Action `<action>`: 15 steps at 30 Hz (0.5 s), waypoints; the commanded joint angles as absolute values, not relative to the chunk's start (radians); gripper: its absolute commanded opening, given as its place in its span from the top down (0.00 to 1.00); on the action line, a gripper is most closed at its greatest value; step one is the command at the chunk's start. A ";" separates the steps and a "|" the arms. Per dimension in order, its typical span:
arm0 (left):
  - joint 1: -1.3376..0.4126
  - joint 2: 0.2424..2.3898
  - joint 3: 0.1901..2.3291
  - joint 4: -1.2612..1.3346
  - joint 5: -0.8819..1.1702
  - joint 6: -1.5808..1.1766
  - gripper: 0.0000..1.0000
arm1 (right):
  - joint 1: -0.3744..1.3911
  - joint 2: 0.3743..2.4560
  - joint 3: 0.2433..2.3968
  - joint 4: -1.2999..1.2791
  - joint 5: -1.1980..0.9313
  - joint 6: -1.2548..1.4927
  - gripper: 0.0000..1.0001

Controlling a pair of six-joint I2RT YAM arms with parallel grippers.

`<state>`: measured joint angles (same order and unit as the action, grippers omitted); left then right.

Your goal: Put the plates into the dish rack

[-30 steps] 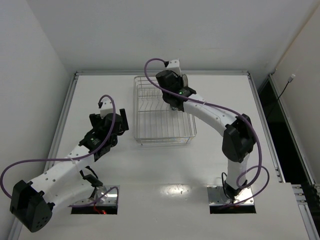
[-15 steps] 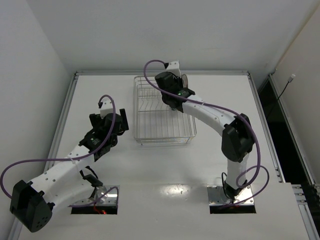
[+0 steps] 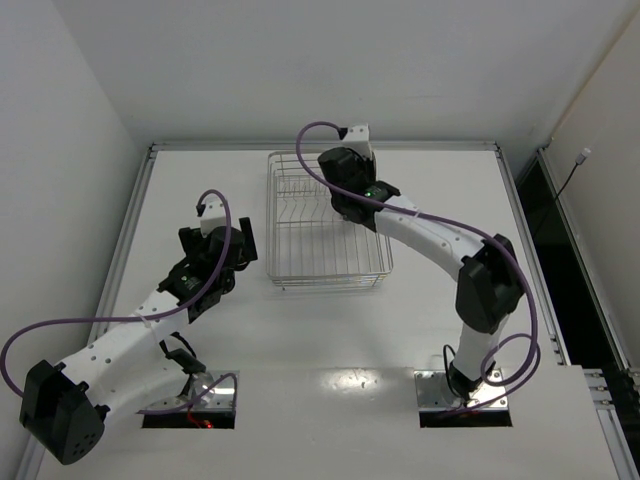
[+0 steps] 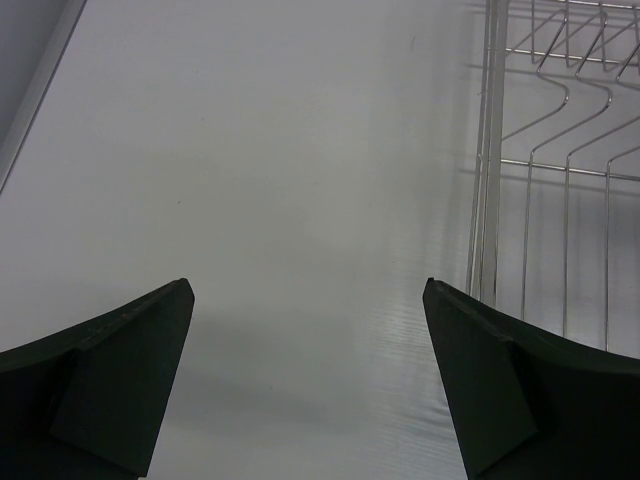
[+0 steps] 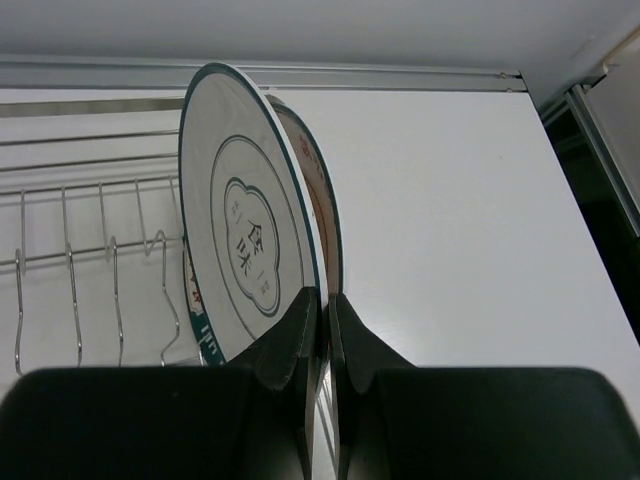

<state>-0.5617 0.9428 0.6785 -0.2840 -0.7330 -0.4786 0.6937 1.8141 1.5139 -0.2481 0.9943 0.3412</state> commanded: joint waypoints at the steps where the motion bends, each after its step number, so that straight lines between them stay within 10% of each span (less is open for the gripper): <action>1: -0.555 0.940 0.724 -0.270 -0.744 -0.474 0.00 | 0.692 1.831 1.542 -0.221 1.003 0.364 1.00; 10: -0.555 0.940 0.724 -0.270 -0.744 -0.474 0.00 | 0.673 2.006 1.752 -0.363 0.913 0.342 0.97; 15: -0.555 0.940 0.724 -0.270 -0.744 -0.474 0.00 | 0.673 1.919 1.720 -0.394 0.853 0.342 0.61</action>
